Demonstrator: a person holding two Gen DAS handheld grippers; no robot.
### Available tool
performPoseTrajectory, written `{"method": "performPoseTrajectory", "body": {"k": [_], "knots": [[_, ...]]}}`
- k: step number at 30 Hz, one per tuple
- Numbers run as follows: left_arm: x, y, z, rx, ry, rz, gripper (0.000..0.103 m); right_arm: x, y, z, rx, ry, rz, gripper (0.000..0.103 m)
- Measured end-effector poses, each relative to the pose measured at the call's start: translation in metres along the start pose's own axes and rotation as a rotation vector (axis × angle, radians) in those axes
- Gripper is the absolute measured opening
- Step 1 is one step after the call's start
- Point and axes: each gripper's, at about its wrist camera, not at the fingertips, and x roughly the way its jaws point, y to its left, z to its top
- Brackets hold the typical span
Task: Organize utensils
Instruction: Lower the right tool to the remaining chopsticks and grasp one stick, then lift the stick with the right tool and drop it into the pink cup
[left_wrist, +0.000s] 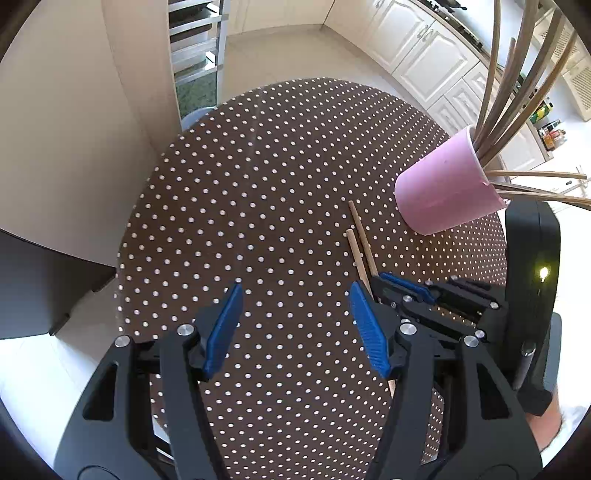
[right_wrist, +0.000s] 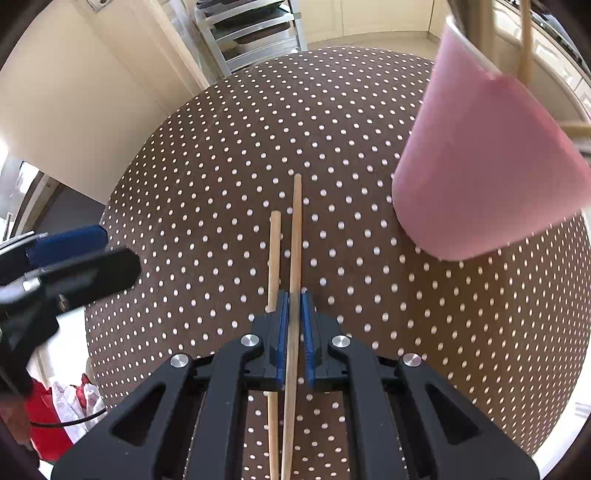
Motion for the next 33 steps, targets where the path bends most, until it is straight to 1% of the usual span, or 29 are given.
{"method": "performPoseTrajectory", "body": {"k": [2, 4, 7, 10, 12, 14, 16, 17, 20, 22, 23, 24, 25, 28, 30, 33], "knots": [[0.004, -0.004, 0.001, 0.001, 0.011, -0.002, 0.060, 0.001, -0.004, 0.004, 0.009, 0.004, 0.017, 0.005], [0.009, -0.010, 0.003, 0.001, 0.029, -0.006, 0.060, -0.004, -0.010, 0.003, 0.011, 0.006, 0.017, 0.005], [0.020, -0.021, 0.005, 0.003, 0.059, -0.026, 0.060, -0.007, -0.024, -0.006, 0.041, 0.015, 0.042, 0.005], [0.035, -0.037, 0.008, 0.023, 0.092, -0.009, 0.059, -0.008, -0.038, -0.016, 0.078, 0.021, 0.072, 0.005], [0.048, -0.047, 0.010, 0.016, 0.128, -0.027, 0.051, -0.008, -0.045, -0.019, 0.093, 0.021, 0.085, 0.005], [0.056, -0.056, 0.011, 0.030, 0.147, -0.012, 0.047, -0.007, -0.050, -0.023, 0.108, 0.025, 0.107, 0.005], [0.064, -0.064, 0.011, 0.049, 0.168, 0.011, 0.035, -0.006, -0.051, -0.028, 0.116, 0.026, 0.120, 0.005], [0.070, -0.067, 0.011, 0.045, 0.188, 0.024, 0.034, -0.005, -0.052, -0.030, 0.116, 0.027, 0.125, 0.005], [0.075, -0.075, 0.015, 0.059, 0.194, 0.077, 0.033, -0.006, -0.050, -0.030, 0.118, 0.025, 0.138, 0.005], [0.079, -0.084, 0.018, 0.070, 0.197, 0.111, 0.031, -0.009, -0.052, -0.038, 0.116, 0.030, 0.148, 0.005], [0.080, -0.086, 0.018, 0.079, 0.196, 0.135, 0.026, -0.009, -0.051, -0.037, 0.113, 0.030, 0.153, 0.005], [0.082, -0.089, 0.018, 0.082, 0.192, 0.153, 0.020, -0.010, -0.047, -0.043, 0.109, 0.030, 0.154, 0.005], [0.086, -0.096, 0.020, 0.083, 0.189, 0.162, 0.017, -0.016, -0.042, -0.047, 0.106, 0.031, 0.154, 0.005], [0.086, -0.094, 0.021, 0.067, 0.184, 0.140, 0.006, -0.017, -0.034, -0.046, 0.107, 0.025, 0.157, 0.005], [0.081, -0.087, 0.020, 0.053, 0.175, 0.110, 0.006, -0.018, -0.030, -0.046, 0.107, 0.016, 0.159, 0.005], [0.068, -0.077, 0.020, 0.044, 0.132, 0.065, 0.006, -0.027, -0.025, -0.047, 0.109, -0.017, 0.162, 0.005]]}}
